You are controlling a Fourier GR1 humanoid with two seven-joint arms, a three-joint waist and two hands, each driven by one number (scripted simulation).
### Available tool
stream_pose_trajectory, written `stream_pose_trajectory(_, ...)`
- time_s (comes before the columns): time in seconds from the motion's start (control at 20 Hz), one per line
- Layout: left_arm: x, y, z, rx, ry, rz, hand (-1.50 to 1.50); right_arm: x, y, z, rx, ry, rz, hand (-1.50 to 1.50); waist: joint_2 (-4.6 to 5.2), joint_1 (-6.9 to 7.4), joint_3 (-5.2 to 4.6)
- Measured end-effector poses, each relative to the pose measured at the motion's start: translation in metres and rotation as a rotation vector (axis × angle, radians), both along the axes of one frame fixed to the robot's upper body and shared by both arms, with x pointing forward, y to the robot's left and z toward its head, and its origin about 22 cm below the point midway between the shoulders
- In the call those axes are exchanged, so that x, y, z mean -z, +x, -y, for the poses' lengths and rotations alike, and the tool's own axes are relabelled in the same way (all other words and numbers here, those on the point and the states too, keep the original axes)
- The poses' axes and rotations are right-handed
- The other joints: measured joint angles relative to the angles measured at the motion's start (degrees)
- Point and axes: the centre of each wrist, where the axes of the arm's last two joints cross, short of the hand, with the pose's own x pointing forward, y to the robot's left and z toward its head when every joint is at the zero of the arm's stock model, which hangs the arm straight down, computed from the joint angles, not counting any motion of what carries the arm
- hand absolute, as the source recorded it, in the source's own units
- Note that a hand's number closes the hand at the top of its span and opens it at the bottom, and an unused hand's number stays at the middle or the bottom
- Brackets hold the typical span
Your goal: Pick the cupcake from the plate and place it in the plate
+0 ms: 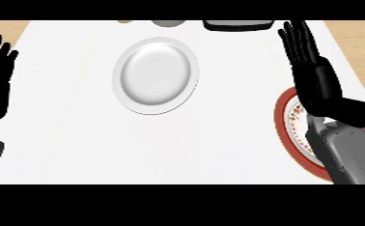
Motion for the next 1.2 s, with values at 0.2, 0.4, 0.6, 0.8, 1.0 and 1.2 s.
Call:
stream_pose_trajectory(0.2,0.025,-0.005,0.016,0.068,0.016,-0.043,0.0,0.009,0.002,0.026,0.206,0.074,-0.134,1.5,0.4,0.35,-0.21)
stream_pose_trajectory(0.4,0.048,-0.016,0.029,0.141,0.026,-0.109,0.0,0.039,-0.004,0.081,0.536,-0.056,-0.308,-1.5,1.5,-0.61,-0.99)
stream_pose_trajectory(0.6,0.076,-0.03,0.039,0.208,0.012,-0.174,0.0,0.068,-0.018,0.1,0.899,-0.048,-0.314,-1.5,1.01,-0.6,-0.65)
stream_pose_trajectory(0.8,0.101,-0.045,0.053,0.253,0.006,-0.202,0.0,0.094,-0.035,0.077,1.064,-0.08,-0.264,-1.5,0.61,0.36,-0.45)
stream_pose_trajectory(1.0,0.111,-0.049,0.055,0.274,0.008,-0.208,0.0,0.107,-0.055,0.062,1.155,-0.16,-0.261,-1.5,0.42,0.6,-0.45)
stream_pose_trajectory(1.2,0.114,-0.05,0.05,0.275,0.011,-0.21,0.0,0.107,-0.081,0.069,1.229,-0.231,-0.279,-1.5,0.27,0.45,-0.51)
